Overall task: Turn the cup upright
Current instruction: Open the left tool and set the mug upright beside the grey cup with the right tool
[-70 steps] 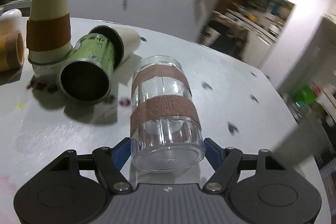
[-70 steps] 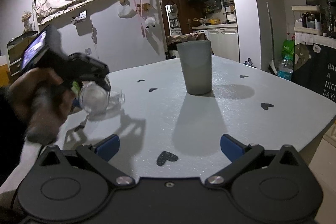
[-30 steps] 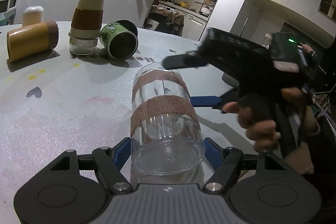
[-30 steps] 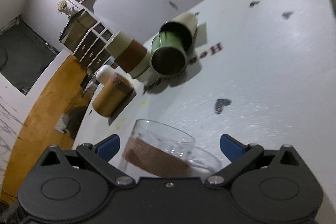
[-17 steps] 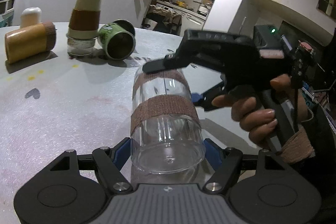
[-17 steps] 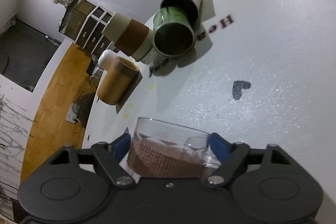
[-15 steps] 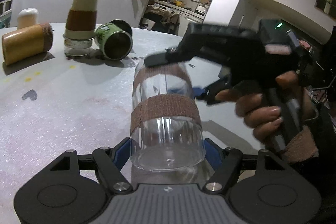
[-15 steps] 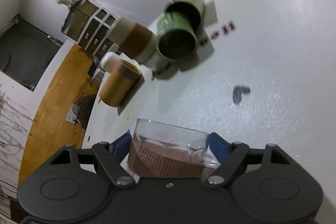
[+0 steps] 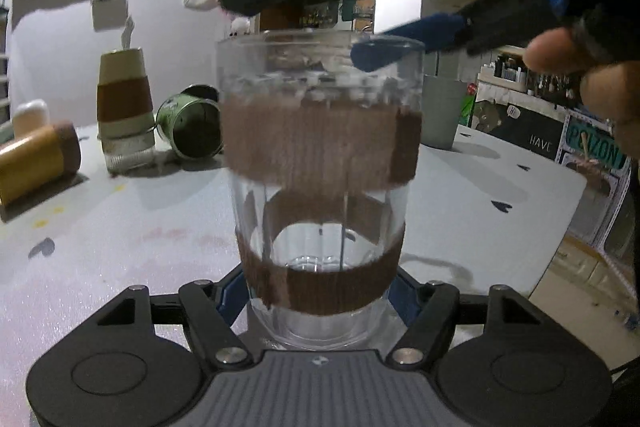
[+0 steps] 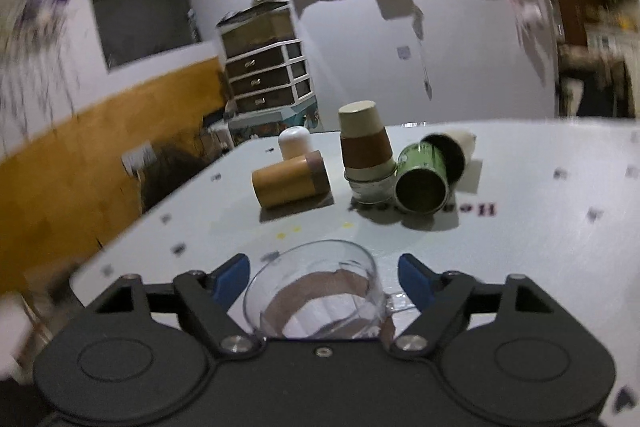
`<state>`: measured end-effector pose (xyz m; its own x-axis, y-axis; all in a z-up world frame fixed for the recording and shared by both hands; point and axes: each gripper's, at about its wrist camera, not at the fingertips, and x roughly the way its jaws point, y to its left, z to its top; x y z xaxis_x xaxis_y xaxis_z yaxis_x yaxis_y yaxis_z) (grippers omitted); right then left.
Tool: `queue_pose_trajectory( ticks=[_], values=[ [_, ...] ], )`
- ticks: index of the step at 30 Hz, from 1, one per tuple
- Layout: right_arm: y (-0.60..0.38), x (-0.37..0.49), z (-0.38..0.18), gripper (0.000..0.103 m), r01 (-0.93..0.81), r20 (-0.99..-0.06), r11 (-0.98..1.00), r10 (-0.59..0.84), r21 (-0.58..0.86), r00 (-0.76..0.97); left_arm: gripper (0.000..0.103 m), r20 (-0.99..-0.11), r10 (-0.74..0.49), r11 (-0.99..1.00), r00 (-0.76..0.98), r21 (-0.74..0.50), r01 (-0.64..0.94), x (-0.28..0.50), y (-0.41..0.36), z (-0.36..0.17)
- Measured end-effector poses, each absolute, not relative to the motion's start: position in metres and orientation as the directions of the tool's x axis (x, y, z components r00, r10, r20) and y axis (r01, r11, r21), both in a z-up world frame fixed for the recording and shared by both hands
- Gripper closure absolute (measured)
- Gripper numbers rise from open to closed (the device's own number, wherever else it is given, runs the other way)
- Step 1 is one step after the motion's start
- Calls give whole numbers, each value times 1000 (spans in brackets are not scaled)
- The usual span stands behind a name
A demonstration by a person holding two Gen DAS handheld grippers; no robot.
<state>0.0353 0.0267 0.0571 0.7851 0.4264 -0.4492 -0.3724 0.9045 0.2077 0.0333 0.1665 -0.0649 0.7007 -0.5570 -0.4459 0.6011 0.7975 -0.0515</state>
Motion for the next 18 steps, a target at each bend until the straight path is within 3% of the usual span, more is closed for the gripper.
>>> queue_pose_trajectory(
  ticks=[5,8,10,18],
  values=[
    [44,33,52,17,-395,-484,918,364,40,796,31,-424,-553,798,717,-19,603,27,165,-69],
    [52,39,43,25,-399,-515,916,327,-33,792,28,-427,-549,803,719,-32,595,29,166,-68],
    [50,42,42,25,-406,-506,913,337,-30,794,12,-432,-537,817,724,-53,574,32,169,-64],
    [-7,87,43,25,-173,-475,985,141,-25,869,10,-404,-536,833,741,-108,543,36,181,-54]
  ],
)
